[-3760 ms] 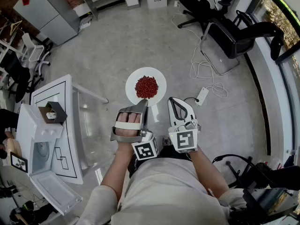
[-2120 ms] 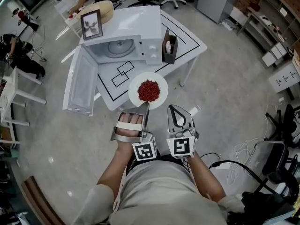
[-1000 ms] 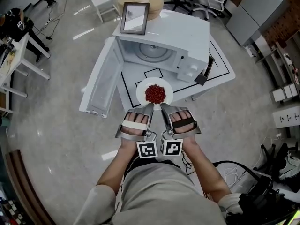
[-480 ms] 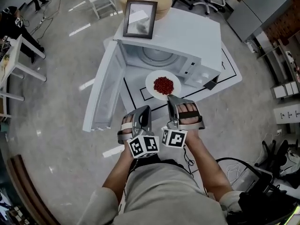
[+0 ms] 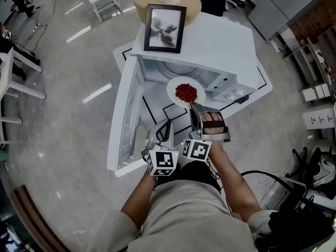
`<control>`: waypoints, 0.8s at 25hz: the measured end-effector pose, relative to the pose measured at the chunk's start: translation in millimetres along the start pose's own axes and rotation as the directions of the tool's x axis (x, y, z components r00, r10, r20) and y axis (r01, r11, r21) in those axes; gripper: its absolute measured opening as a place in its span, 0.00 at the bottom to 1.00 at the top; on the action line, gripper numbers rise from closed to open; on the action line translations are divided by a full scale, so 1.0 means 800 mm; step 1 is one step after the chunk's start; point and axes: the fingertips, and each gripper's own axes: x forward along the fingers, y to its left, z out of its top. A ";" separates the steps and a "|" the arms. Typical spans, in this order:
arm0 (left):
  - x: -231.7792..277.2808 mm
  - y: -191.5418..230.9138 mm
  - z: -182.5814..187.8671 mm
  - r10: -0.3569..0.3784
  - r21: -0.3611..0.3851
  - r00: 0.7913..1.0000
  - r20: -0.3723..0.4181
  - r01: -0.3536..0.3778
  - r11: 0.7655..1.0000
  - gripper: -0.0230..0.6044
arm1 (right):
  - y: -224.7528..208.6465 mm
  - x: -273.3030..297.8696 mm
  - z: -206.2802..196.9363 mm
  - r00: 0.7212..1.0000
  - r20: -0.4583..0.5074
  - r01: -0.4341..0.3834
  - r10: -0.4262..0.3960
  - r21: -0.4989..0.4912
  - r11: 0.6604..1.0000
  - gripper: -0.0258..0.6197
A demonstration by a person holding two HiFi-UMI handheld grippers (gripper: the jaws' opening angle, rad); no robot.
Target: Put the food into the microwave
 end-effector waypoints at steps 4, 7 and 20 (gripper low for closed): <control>0.002 0.016 -0.004 0.007 -0.015 1.000 -0.004 -0.007 1.000 0.05 | 0.004 0.014 0.006 0.999 -0.012 -0.032 0.032 -0.012 0.999 0.09; 0.002 0.020 -0.007 0.011 -0.007 1.000 -0.014 -0.011 1.000 0.05 | 0.006 0.028 0.008 0.999 -0.022 -0.049 0.048 -0.023 0.999 0.09; 0.006 0.038 -0.020 0.056 -0.072 0.998 -0.034 -0.058 0.996 0.05 | 0.012 0.111 0.002 0.989 -0.063 -0.137 0.135 -0.036 0.990 0.08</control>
